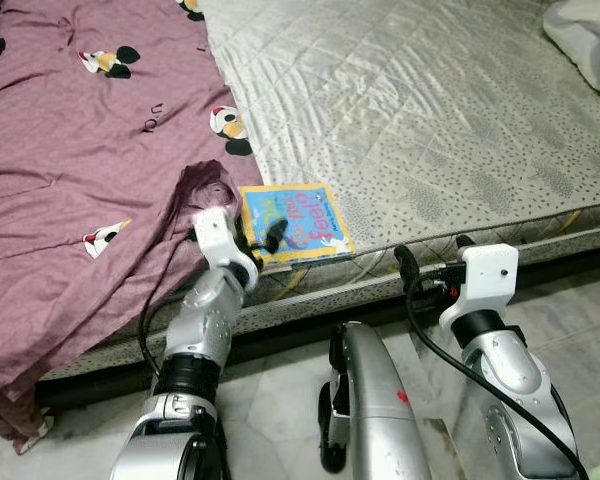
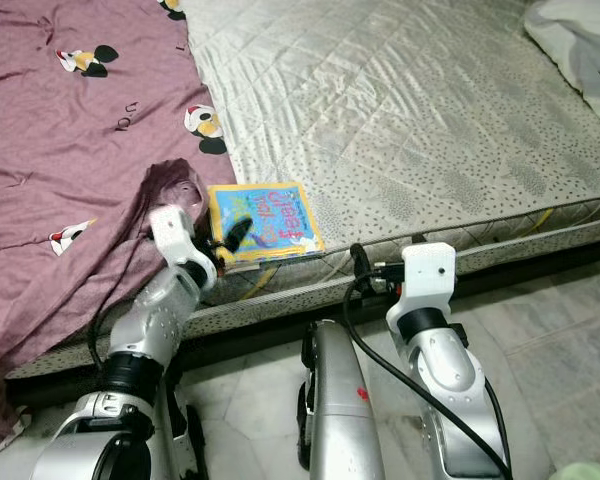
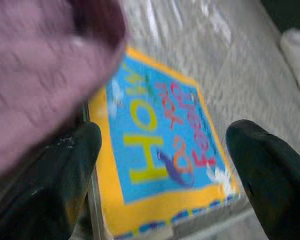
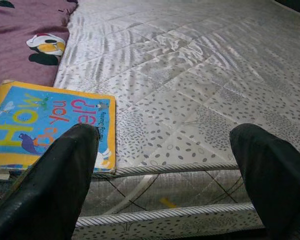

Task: Clean up the room

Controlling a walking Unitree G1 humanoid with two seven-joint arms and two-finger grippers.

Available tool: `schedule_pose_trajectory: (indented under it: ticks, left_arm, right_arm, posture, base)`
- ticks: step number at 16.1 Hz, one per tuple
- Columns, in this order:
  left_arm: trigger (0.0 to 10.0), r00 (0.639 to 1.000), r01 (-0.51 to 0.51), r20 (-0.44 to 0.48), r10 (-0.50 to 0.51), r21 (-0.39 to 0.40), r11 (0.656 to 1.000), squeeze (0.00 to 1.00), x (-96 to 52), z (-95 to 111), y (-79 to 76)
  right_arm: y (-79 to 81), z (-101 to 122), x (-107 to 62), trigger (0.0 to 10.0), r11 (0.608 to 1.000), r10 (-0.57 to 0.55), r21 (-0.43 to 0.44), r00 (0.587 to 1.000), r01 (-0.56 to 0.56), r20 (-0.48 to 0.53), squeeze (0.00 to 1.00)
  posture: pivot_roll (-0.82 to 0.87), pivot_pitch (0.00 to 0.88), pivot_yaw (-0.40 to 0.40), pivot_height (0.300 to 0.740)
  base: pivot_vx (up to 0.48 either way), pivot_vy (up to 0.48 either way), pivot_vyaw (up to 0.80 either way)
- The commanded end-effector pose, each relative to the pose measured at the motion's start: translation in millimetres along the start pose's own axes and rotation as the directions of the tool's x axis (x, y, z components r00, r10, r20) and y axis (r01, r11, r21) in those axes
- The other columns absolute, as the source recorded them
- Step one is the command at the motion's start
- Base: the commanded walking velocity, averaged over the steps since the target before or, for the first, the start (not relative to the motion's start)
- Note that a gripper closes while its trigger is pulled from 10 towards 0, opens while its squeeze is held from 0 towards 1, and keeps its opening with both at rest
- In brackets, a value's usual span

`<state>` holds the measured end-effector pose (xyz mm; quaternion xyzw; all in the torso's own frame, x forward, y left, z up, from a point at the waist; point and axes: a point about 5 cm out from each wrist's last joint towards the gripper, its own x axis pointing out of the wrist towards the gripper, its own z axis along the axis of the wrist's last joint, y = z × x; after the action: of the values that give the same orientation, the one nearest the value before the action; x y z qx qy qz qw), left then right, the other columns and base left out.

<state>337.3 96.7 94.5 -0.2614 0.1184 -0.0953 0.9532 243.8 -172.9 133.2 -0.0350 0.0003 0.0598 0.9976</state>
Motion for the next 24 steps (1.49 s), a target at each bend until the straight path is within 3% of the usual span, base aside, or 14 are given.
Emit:
schedule_pose_trajectory:
  ticks: [1, 3, 6, 10, 13, 18, 21, 24]
  left_arm:
    - [10.0, 0.999, -0.046, 0.005, 0.046, -0.049, 0.998, 0.00, -5.0, -4.0, 3.6]
    - [10.0, 0.995, -0.102, 0.009, 0.103, -0.124, 0.987, 0.00, -14.1, -9.1, 8.2]
    - [10.0, 0.989, -0.130, -0.090, 0.114, -0.202, 0.971, 0.00, -19.8, -27.1, 10.8]
    - [10.0, 0.986, -0.134, -0.124, 0.110, -0.202, 0.970, 0.00, -14.9, -29.2, 10.1]
    - [10.0, 0.986, -0.135, -0.127, 0.106, -0.244, 0.960, 0.00, -2.6, -20.5, 16.2]
    - [10.0, 0.971, -0.148, -0.222, 0.089, -0.265, 0.953, 0.00, 7.9, -25.6, 26.2]
    - [10.0, 0.960, -0.151, -0.267, 0.082, -0.253, 0.956, 0.00, 10.6, -28.7, 25.8]
    - [10.0, 0.962, -0.150, -0.262, 0.079, -0.260, 0.954, 0.00, 12.7, -25.6, 29.2]
  right_arm:
    - [-1.5, -2.6, 0.9, 10.0, 1.000, -0.010, -0.002, 1.000, 0.010, -0.009, 0.00]
    - [0.4, -2.4, 2.8, 10.0, 1.000, -0.004, 0.001, 1.000, 0.004, -0.004, 0.00]
    - [1.2, -2.3, 4.8, 10.0, 1.000, 0.001, 0.002, 1.000, -0.001, -0.001, 0.00]
    - [0.9, -1.4, 6.1, 10.0, 1.000, -0.001, 0.000, 1.000, 0.001, 0.004, 0.00]
    - [-0.3, -0.5, 4.0, 10.0, 1.000, -0.011, -0.003, 1.000, 0.011, 0.006, 0.00]
    - [-5.0, 3.3, -1.4, 10.0, 1.000, -0.012, -0.009, 1.000, 0.012, 0.006, 0.00]
    - [-6.0, 5.4, -3.2, 10.0, 1.000, -0.011, -0.014, 1.000, 0.012, 0.011, 0.00]
    - [-7.5, 7.2, -3.6, 10.0, 1.000, -0.017, -0.021, 1.000, 0.017, 0.013, 0.00]
  posture:
    - [-0.12, 0.185, -0.059, 0.536]
    - [-0.11, 0.181, -0.060, 0.536]
    - [-0.11, 0.176, -0.061, 0.536]
    - [-0.12, 0.173, -0.060, 0.536]
    - [-0.14, 0.175, -0.057, 0.536]
    - [-0.18, 0.186, -0.066, 0.536]
    - [-0.19, 0.188, -0.072, 0.501]
    - [-0.20, 0.190, -0.073, 0.501]
  base:
    - [0.000, 0.000, 0.00]
    - [0.000, 0.000, 0.00]
    - [0.000, 0.000, 0.00]
    - [0.000, 0.000, 0.00]
    - [0.000, 0.000, 0.00]
    - [0.000, 0.000, 0.00]
    - [0.000, 0.000, 0.00]
    - [0.000, 0.000, 0.00]
